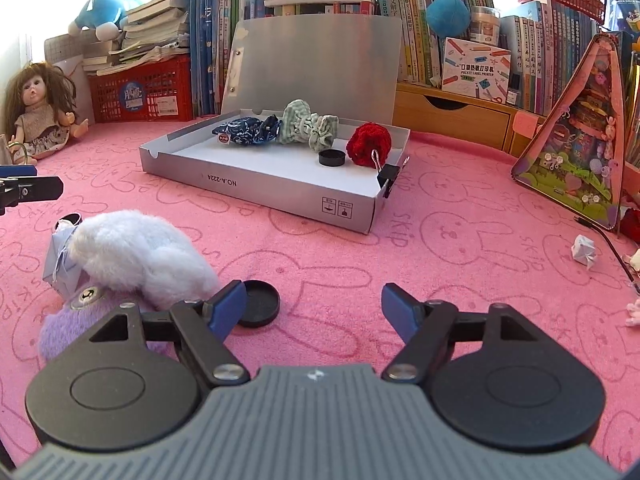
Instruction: Organize objects
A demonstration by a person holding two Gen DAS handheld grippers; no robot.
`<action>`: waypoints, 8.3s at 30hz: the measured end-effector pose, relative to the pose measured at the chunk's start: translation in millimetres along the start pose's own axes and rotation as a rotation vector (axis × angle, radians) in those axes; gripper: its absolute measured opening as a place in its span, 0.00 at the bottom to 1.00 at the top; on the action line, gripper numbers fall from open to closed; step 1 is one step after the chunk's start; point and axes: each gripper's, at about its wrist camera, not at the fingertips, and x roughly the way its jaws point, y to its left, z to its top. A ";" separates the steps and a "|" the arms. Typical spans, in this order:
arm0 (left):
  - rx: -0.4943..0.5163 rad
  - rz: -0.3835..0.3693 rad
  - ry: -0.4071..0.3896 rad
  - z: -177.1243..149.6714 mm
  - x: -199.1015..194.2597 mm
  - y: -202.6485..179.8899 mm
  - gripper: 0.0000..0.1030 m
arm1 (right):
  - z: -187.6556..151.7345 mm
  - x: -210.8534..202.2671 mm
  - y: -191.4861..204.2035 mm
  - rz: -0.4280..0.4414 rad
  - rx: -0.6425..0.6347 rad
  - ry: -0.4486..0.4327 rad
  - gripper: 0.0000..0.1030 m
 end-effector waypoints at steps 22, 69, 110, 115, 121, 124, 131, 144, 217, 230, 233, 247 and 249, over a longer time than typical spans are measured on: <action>-0.008 0.053 0.164 -27.8 19.3 6.8 0.69 | -0.6 15.7 11.8 0.052 -0.008 0.053 0.83; -0.017 0.006 0.099 -8.3 20.4 -7.2 0.36 | 6.8 6.7 15.4 0.037 0.066 -0.012 0.36; -0.054 -0.057 0.107 118.6 159.6 -25.1 0.36 | 125.5 78.6 -45.2 0.036 0.353 0.019 0.36; -0.078 -0.051 0.186 117.1 193.8 -20.1 0.36 | 135.1 103.1 -46.9 0.026 0.335 0.077 0.36; -0.053 -0.043 0.230 118.7 225.1 -22.5 0.36 | 141.9 128.3 -45.2 0.009 0.325 0.144 0.36; -0.048 -0.037 0.247 119.1 238.0 -24.9 0.37 | 143.4 139.4 -42.7 -0.015 0.311 0.172 0.36; -0.048 -0.003 0.282 118.4 262.3 -25.2 0.36 | 146.1 160.1 -37.6 -0.061 0.264 0.216 0.37; -0.014 0.037 0.270 122.5 280.5 -24.7 0.37 | 147.2 186.4 -36.7 -0.100 0.242 0.275 0.36; -0.047 -0.113 0.165 -3.9 6.2 -5.9 0.91 | 24.5 24.3 47.5 0.301 0.176 0.051 0.88; -0.024 -0.091 0.158 -13.5 13.8 -18.3 0.91 | 25.4 10.5 33.8 0.285 0.242 0.005 0.67; 0.012 -0.051 0.129 -12.0 10.2 -19.2 0.91 | 26.9 3.1 29.2 0.232 0.222 -0.021 0.65; 0.092 0.047 0.106 -14.7 3.9 -15.0 0.91 | 9.8 2.4 19.0 0.018 0.134 -0.008 0.70; 0.102 0.069 0.101 -14.2 4.0 -13.8 0.91 | 6.7 0.0 16.0 0.000 0.135 -0.012 0.73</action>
